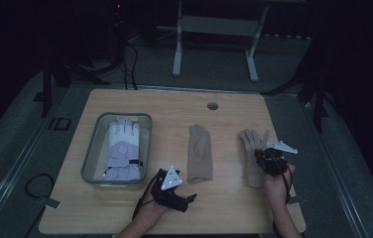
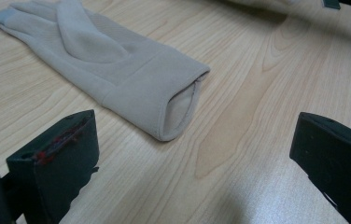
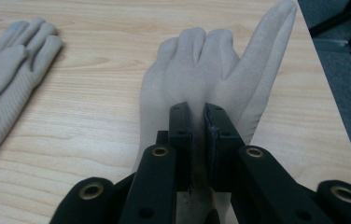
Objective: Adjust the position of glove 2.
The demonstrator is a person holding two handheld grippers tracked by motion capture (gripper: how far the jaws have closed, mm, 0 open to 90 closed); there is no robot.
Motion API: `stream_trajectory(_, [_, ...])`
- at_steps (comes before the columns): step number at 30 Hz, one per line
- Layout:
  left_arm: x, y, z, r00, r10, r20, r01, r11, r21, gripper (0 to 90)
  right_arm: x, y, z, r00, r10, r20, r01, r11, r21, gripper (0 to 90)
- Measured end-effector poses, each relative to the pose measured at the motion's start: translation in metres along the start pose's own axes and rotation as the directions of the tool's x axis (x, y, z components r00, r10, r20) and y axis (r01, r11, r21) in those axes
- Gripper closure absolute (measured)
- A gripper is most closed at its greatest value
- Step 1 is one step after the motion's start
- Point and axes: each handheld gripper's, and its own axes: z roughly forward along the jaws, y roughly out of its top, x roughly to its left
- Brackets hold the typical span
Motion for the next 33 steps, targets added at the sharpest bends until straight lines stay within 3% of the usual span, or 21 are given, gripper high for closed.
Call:
stream_trajectory(5, [0.001,-0.001,0.0,1.0,-0.005,-0.006,0.005,1.0,0.008,1.3,-0.007,-0.006,0.01,0.9999,0.012,-0.011,-0.011,1.0,0.025,81.7])
stream_trajectory(14, [0.001,-0.003,-0.001,0.9993,-0.025,0.027,0.025,0.9995,-0.021,1.3,-0.012,-0.018,0.025,0.9996,0.015,-0.024,-0.013,0.998,0.067,74.1])
stream_trajectory(22, [0.0,-0.004,0.0,0.9996,-0.016,0.022,0.016,0.9998,-0.007,1.3,-0.014,-0.017,0.022,0.9987,0.012,-0.05,-0.009,0.998,0.066,66.9])
stream_trajectory(23, [0.0,-0.004,0.0,0.9997,-0.016,0.019,0.016,0.9998,-0.007,1.3,-0.017,-0.012,0.014,0.997,-0.009,-0.077,0.011,1.0,0.026,61.9])
stream_trajectory(26, [0.0,-0.004,-0.001,0.9996,-0.019,0.018,0.019,0.9998,-0.009,1.3,-0.023,-0.005,0.004,0.9903,-0.061,-0.125,0.06,0.998,-0.012,58.9])
stream_trajectory(27, [0.0,-0.004,-0.001,0.9996,-0.019,0.018,0.019,0.9998,-0.009,1.3,-0.023,-0.005,0.004,0.9903,-0.061,-0.125,0.06,0.998,-0.012,58.9])
stream_trajectory(29, [-0.001,-0.004,0.0,0.9997,-0.015,0.019,0.015,0.9999,-0.006,1.3,-0.032,0.0,0.0,0.981,-0.123,-0.15,0.123,0.992,-0.01,57.2])
stream_trajectory(33, [-0.002,-0.004,0.0,0.9995,-0.013,0.027,0.014,0.9999,-0.002,1.3,-0.039,0.003,0.0,0.9729,-0.159,-0.168,0.162,0.987,0.007,54.6])
